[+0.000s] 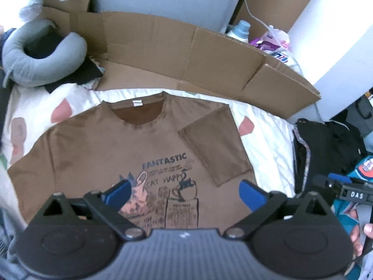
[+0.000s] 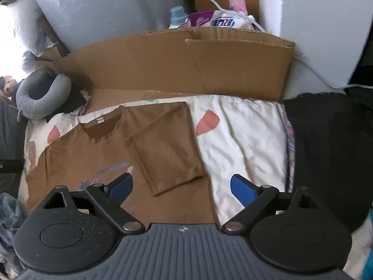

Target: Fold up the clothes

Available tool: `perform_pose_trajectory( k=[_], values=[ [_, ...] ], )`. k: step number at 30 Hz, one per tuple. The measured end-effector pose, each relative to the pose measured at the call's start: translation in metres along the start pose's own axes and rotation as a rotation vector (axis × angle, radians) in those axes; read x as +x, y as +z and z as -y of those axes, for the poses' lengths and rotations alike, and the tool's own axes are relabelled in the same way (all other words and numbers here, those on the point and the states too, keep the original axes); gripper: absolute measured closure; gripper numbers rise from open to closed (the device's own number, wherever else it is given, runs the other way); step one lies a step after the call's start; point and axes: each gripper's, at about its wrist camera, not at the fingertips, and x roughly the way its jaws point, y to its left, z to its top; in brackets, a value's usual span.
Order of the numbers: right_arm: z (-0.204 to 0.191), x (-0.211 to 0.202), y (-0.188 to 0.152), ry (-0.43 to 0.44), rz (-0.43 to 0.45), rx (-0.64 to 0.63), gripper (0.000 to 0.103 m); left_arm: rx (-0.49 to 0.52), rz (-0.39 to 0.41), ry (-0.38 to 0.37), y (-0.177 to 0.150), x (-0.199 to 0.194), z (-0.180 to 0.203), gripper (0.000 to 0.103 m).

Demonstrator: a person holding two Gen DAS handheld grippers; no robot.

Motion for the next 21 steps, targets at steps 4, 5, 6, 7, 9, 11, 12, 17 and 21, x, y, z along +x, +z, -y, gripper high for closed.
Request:
perform_pose_trajectory(
  k=[4, 5, 6, 7, 9, 11, 12, 17, 21],
  values=[
    [-0.013, -0.04, 0.002, 0.003, -0.027, -0.017, 0.002, -0.012, -0.016, 0.037, -0.009, -0.031, -0.002, 0.001],
    [-0.016, -0.05, 0.002, 0.006, -0.021, -0.023, 0.002, -0.019, -0.021, 0.047, -0.012, -0.038, -0.004, 0.001],
    [-0.018, -0.059, 0.002, 0.01, -0.016, -0.025, 0.001, -0.025, -0.026, 0.057, -0.014, -0.045, -0.005, 0.001],
    [-0.02, -0.067, 0.002, 0.015, -0.013, -0.02, 0.001, -0.026, -0.027, 0.066, -0.017, -0.053, -0.006, 0.001],
    [-0.023, -0.083, 0.002, 0.024, -0.007, -0.01, 0.001, -0.027, -0.024, 0.08, -0.022, -0.068, -0.009, 0.001],
    [-0.027, -0.097, 0.002, 0.03, -0.002, -0.003, 0.001, -0.037, -0.027, 0.096, -0.026, -0.082, -0.013, 0.001],
    [-0.03, -0.104, 0.002, 0.027, -0.003, -0.01, 0.001, -0.046, -0.032, 0.104, -0.028, -0.088, -0.016, 0.001],
    [-0.047, -0.137, 0.008, 0.041, -0.017, -0.028, 0.001, -0.06, -0.022, 0.137, -0.037, -0.127, -0.028, 0.001],
    [-0.06, -0.164, 0.013, 0.065, -0.003, -0.036, 0.001, -0.065, -0.018, 0.139, -0.04, -0.158, -0.038, 0.001]
  ],
)
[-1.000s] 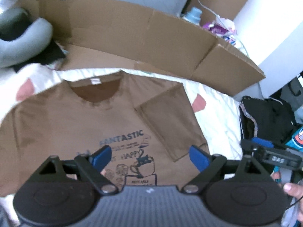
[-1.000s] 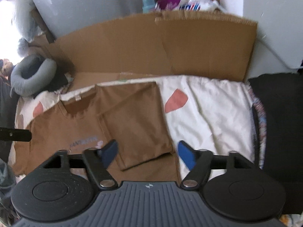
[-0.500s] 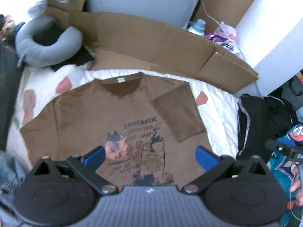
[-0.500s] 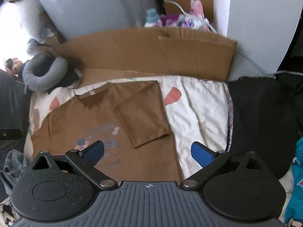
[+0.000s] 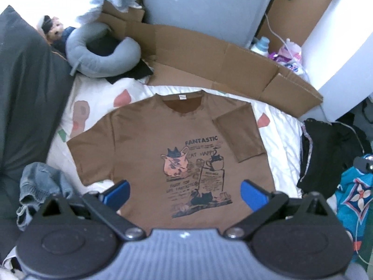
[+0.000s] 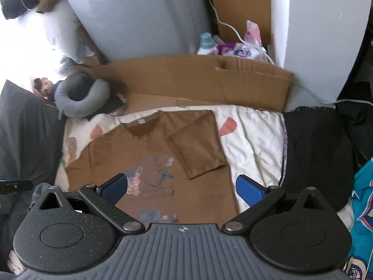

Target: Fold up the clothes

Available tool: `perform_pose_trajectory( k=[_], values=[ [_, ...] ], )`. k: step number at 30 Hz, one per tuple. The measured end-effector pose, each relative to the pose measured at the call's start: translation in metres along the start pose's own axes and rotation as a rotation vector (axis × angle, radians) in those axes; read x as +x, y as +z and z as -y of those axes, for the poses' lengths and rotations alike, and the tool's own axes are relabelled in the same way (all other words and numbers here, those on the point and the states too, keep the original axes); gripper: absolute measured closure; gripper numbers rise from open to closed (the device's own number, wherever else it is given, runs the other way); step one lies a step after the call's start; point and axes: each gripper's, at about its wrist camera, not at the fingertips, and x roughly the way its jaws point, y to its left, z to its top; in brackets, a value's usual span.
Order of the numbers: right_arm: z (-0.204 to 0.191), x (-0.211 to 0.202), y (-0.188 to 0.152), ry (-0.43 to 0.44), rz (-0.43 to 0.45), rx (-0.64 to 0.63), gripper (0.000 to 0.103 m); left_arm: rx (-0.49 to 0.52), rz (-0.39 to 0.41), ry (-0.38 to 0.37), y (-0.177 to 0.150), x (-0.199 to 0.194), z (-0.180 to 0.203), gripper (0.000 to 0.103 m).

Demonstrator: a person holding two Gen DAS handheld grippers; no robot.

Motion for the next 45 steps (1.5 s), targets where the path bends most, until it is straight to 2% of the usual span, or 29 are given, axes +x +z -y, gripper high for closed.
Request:
perform_pose_trajectory(
  k=[3, 9, 19, 22, 27, 31, 37, 45],
  values=[
    [-0.01, -0.017, 0.003, 0.008, 0.009, -0.004, 0.001, -0.011, -0.023, 0.02, -0.001, -0.016, -0.012, 0.001],
    [-0.028, -0.037, -0.002, 0.011, -0.006, -0.013, 0.001, -0.005, 0.007, 0.033, -0.008, -0.05, -0.037, 0.001],
    [-0.061, -0.033, -0.03, 0.028, -0.051, -0.04, 0.001, 0.003, 0.073, 0.034, -0.024, -0.087, -0.09, 0.001],
    [-0.076, -0.029, -0.04, 0.024, -0.071, -0.055, 0.001, -0.011, 0.065, 0.05, -0.031, -0.089, -0.11, 0.001],
    [-0.095, -0.024, -0.057, 0.024, -0.091, -0.064, 0.001, -0.065, 0.084, 0.035, -0.042, -0.091, -0.141, 0.001],
    [-0.106, -0.02, -0.07, 0.016, -0.088, -0.077, 0.001, -0.088, 0.124, 0.074, -0.05, -0.092, -0.158, 0.001],
    [-0.117, -0.007, -0.083, -0.011, -0.08, -0.081, 0.001, -0.152, 0.149, 0.054, -0.058, -0.085, -0.186, 0.001],
    [-0.13, 0.025, -0.095, -0.031, -0.083, -0.064, 0.001, -0.142, 0.153, 0.013, -0.065, -0.055, -0.211, 0.001]
  ],
)
